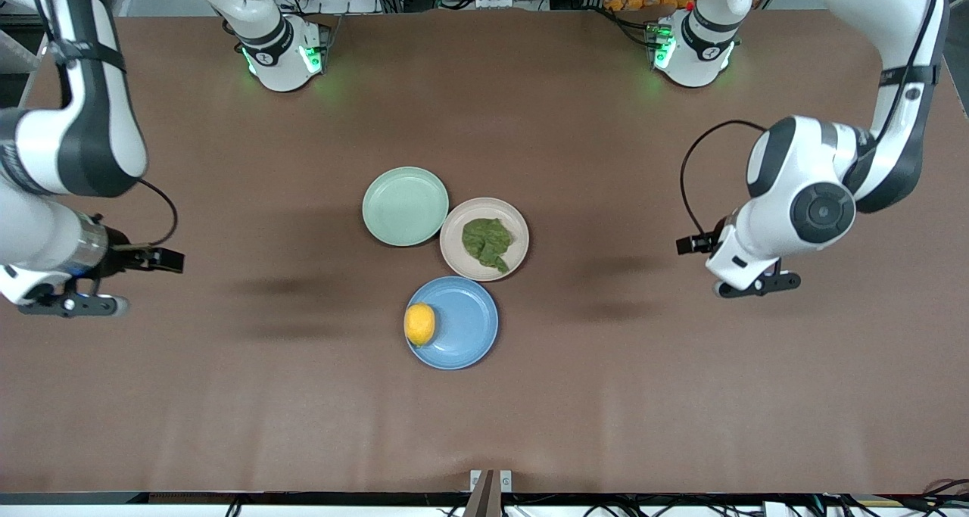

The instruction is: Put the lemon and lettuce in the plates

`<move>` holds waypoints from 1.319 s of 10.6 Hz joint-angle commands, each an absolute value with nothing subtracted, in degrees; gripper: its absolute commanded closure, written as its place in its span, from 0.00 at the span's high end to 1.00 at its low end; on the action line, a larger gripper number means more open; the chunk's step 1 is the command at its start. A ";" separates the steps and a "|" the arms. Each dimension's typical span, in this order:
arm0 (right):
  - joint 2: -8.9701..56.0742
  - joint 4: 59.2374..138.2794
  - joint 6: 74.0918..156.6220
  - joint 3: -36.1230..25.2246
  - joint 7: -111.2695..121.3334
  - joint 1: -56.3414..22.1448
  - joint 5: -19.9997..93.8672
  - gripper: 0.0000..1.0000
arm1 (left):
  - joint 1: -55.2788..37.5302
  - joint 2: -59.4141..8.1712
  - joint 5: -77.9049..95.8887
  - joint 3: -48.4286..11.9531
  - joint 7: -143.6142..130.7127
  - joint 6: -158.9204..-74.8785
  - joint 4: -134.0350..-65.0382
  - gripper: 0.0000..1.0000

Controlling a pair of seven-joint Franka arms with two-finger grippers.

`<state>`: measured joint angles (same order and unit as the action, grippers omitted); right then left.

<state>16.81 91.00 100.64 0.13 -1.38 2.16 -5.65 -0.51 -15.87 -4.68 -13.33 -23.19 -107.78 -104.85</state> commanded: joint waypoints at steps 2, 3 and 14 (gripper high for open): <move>9.95 93.25 96.87 -0.09 -1.23 2.72 -6.24 1.00 | -4.40 -4.24 -2.64 -8.88 -21.09 -108.11 -111.09 1.00; 8.97 92.73 94.77 -0.09 -1.32 2.72 -6.24 1.00 | -4.05 -2.39 -2.46 -8.88 -20.57 -108.11 -110.57 1.00; 2.64 83.94 91.58 -1.22 -0.80 2.55 -1.85 1.00 | -3.69 0.70 -0.36 -8.79 -4.93 -91.69 -89.49 1.00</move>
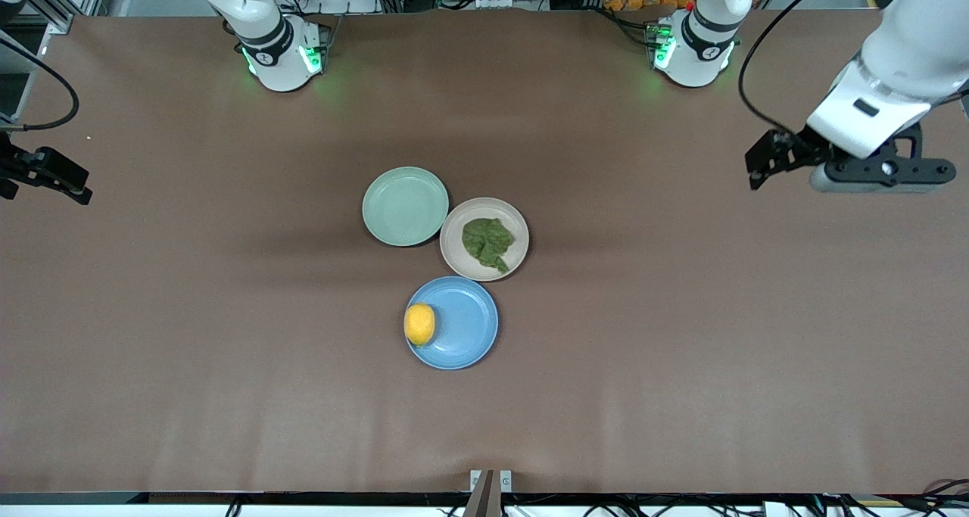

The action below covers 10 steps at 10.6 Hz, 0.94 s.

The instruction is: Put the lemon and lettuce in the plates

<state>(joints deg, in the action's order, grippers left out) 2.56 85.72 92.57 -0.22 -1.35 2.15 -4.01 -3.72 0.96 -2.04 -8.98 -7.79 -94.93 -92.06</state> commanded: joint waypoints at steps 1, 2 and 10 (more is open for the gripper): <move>2.64 83.85 91.50 -1.23 -0.97 2.55 -1.67 1.00 | -3.69 0.70 0.52 -8.79 -4.92 -90.54 -89.04 1.00; 2.64 83.85 91.49 -1.23 -1.23 2.55 -1.67 1.00 | -3.69 0.53 0.61 -8.79 -4.92 -89.14 -88.60 1.00; 2.55 83.94 91.58 -1.23 -0.79 2.55 -1.32 1.00 | -2.11 0.18 -0.35 -8.88 -5.54 -88.24 -85.87 1.00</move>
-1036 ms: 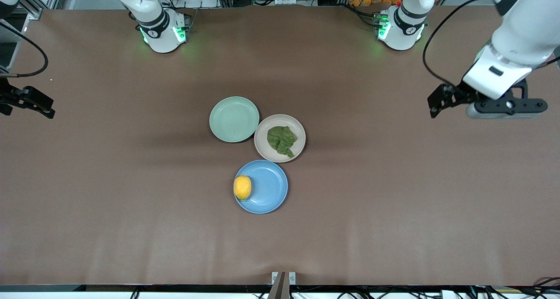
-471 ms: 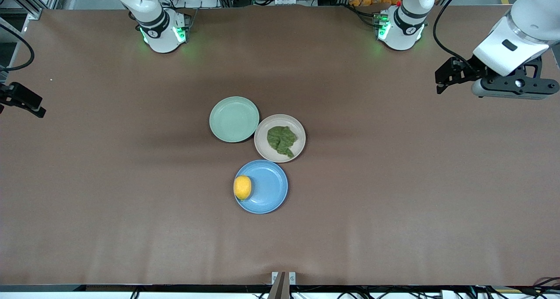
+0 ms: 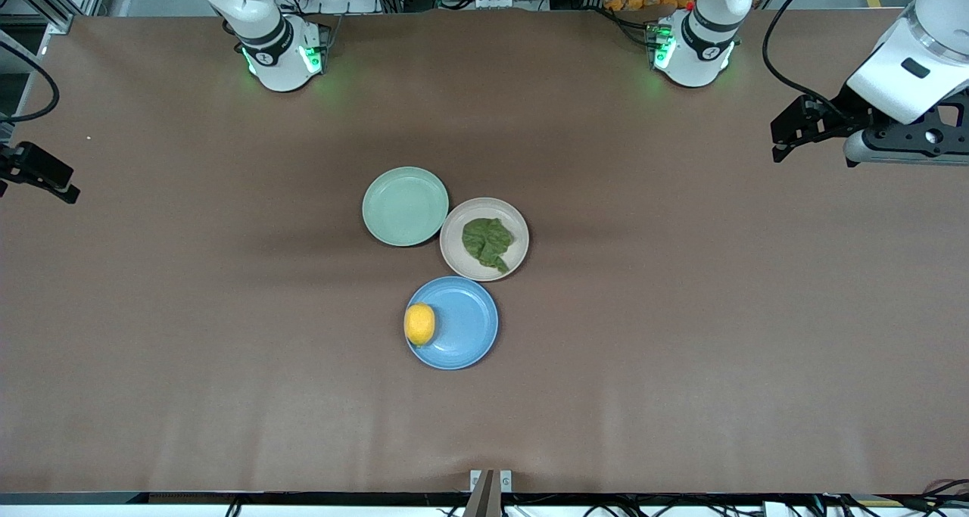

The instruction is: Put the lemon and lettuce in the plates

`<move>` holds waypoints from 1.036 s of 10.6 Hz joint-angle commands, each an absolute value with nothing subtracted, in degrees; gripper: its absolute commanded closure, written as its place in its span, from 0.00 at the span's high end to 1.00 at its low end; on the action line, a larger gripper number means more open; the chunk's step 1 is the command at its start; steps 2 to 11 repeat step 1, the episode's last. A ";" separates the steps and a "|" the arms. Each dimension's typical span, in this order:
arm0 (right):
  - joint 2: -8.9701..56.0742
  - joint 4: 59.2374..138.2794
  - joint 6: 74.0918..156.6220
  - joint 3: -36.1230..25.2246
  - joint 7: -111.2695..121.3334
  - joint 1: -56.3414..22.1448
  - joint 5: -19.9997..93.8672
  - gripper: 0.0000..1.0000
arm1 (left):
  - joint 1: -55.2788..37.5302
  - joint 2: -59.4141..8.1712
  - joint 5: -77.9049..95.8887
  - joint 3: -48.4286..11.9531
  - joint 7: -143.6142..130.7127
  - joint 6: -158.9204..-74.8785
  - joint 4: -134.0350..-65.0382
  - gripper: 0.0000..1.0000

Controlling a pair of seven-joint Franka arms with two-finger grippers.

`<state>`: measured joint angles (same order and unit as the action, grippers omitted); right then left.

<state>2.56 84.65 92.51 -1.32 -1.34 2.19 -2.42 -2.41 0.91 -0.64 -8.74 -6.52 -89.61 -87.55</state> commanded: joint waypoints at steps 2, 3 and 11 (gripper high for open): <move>2.55 83.94 91.58 -1.23 -0.88 2.55 -1.32 1.00 | -2.11 0.18 -0.35 -8.88 -5.54 -88.24 -85.87 1.00; 2.55 83.94 91.58 -1.23 -0.88 2.55 -1.32 1.00 | -2.11 0.18 -0.35 -8.88 -5.54 -88.24 -85.87 1.00; 2.55 83.94 91.58 -1.23 -0.88 2.55 -1.32 1.00 | -2.11 0.18 -0.35 -8.88 -5.54 -88.24 -85.87 1.00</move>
